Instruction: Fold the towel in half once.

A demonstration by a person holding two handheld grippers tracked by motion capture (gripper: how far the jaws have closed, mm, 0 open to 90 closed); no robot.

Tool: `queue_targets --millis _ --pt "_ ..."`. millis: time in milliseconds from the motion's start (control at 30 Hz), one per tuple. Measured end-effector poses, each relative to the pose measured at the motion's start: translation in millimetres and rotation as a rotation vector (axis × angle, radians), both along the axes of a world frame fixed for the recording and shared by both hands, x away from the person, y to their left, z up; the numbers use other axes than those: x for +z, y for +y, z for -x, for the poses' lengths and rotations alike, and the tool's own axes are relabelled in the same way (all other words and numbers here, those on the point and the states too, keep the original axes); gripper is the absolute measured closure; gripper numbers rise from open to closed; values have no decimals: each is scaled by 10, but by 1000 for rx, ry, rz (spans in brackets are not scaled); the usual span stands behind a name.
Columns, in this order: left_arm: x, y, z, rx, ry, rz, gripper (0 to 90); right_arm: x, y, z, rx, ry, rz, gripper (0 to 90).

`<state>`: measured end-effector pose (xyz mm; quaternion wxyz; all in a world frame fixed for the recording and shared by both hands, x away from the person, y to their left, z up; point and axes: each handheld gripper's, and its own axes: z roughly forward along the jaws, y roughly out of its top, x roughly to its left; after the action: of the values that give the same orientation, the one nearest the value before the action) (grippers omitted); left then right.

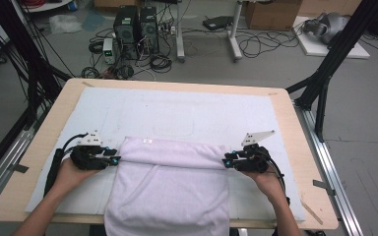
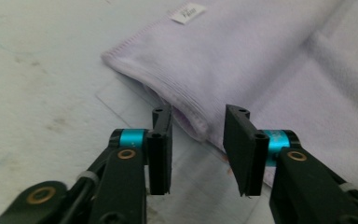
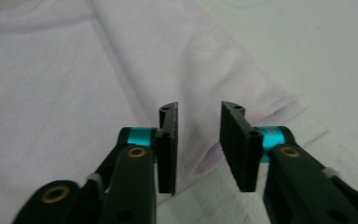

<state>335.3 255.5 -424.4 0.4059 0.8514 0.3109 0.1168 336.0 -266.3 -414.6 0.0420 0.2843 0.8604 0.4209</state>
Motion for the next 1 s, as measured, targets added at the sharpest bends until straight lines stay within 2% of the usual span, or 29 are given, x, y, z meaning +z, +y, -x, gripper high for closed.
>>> queue_targets --millis 133,233,300,367,433,500,567,600,667,733,800,867,967,1000 --pt "119 -37 -130 33 -20 28 533 123 65 -132 -25 -46 -7 567" --pt "118 -96 -253 50 -2 42 513 132 118 -246 -45 -30 -6 548" --pt "87 -136 -340 73 3 35 499 95 159 -332 -56 -18 10 537" --pt "39 -157 -421 105 -5 36 486 38 192 -415 -70 -2 31 530" --pt "-31 -159 -536 143 18 27 476 -33 220 -480 -82 14 47 533" --pt "-96 -165 -607 157 46 18 482 -102 232 -535 -86 34 58 537" --pt "-154 -193 -640 143 74 -3 522 -169 239 -578 -96 66 72 564" --pt "-171 -216 -632 139 61 -18 543 -204 247 -594 -93 84 84 594" --pt "-159 -240 -619 139 36 -48 601 -216 259 -593 -97 71 95 679" --pt "-155 -234 -620 128 49 -39 706 -211 279 -588 -69 80 107 806" --pt "-146 -247 -606 113 45 -46 799 -206 316 -573 -48 70 128 843" --pt "-136 -258 -592 104 23 -60 847 -177 337 -558 -49 51 136 852" --pt "-92 -220 -584 120 9 -25 862 -122 321 -543 -54 26 118 857" --pt "-75 -203 -584 123 4 -10 866 -86 296 -536 -58 18 96 857"
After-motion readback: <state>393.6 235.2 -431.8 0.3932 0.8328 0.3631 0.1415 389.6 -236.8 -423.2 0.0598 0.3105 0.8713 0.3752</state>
